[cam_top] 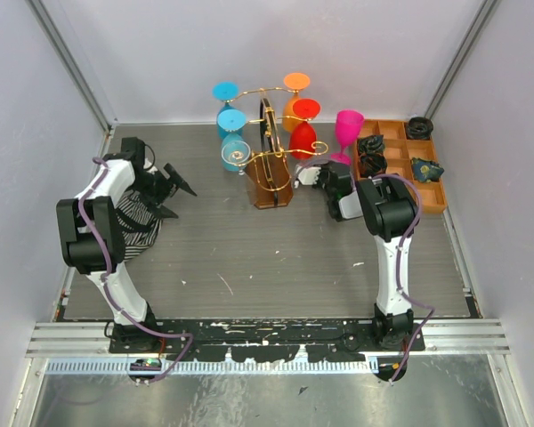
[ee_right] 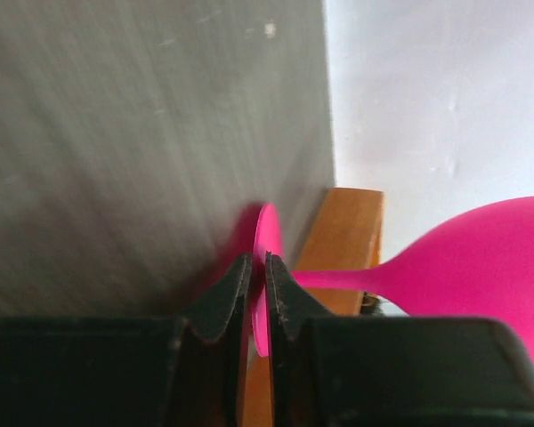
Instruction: Take the wine glass off the wine glass rack
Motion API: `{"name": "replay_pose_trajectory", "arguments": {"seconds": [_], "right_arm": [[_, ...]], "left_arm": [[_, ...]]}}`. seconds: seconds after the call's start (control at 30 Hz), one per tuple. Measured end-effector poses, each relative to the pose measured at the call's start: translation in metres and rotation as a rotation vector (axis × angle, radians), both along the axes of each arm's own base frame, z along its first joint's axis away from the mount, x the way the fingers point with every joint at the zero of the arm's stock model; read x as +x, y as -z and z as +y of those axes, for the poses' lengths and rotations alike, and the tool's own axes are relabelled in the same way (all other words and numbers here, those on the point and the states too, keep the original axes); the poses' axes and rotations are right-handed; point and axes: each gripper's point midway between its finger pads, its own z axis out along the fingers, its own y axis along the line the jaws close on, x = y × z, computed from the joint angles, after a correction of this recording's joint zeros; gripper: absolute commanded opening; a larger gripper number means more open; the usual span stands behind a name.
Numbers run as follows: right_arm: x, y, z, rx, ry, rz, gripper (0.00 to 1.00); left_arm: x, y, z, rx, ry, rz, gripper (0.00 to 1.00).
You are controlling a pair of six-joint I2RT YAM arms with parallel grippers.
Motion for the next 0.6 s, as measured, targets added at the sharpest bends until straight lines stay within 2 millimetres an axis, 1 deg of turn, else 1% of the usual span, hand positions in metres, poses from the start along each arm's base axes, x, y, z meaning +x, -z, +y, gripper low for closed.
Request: {"name": "replay_pose_trajectory", "arguments": {"seconds": [0.07, 0.13, 0.33, 0.4, 0.47, 0.53, 0.57, 0.6], "right_arm": [[-0.004, 0.013, 0.002, -0.012, -0.002, 0.04, 0.16], [-0.005, 0.016, 0.004, -0.02, 0.001, 0.051, 0.17], [-0.007, 0.016, 0.006, -0.023, 0.01, 0.064, 0.28], [-0.008, 0.015, 0.005, -0.018, 0.013, 0.068, 0.38], [-0.01, 0.013, 0.005, -0.007, 0.017, 0.074, 0.56], [-0.012, 0.006, 0.004, 0.013, 0.025, 0.07, 0.69], [-0.013, 0.0, 0.004, 0.028, 0.031, 0.061, 0.72], [-0.016, -0.002, 0.004, 0.045, 0.036, 0.069, 0.74]], "left_arm": [[0.0, 0.0, 0.0, 0.0, 0.0, 0.001, 0.92], [0.0, 0.001, 0.0, 0.0, 0.0, 0.002, 0.92], [0.0, 0.006, 0.0, -0.001, 0.0, 0.019, 0.92], [0.0, 0.006, -0.001, -0.001, 0.001, 0.018, 0.92], [0.0, 0.006, -0.001, -0.001, 0.001, 0.018, 0.92], [-0.001, 0.006, -0.001, -0.001, 0.002, 0.018, 0.92], [-0.001, 0.006, -0.001, -0.001, 0.002, 0.018, 0.92], [0.0, 0.006, -0.001, -0.001, 0.002, 0.018, 0.92]]}}
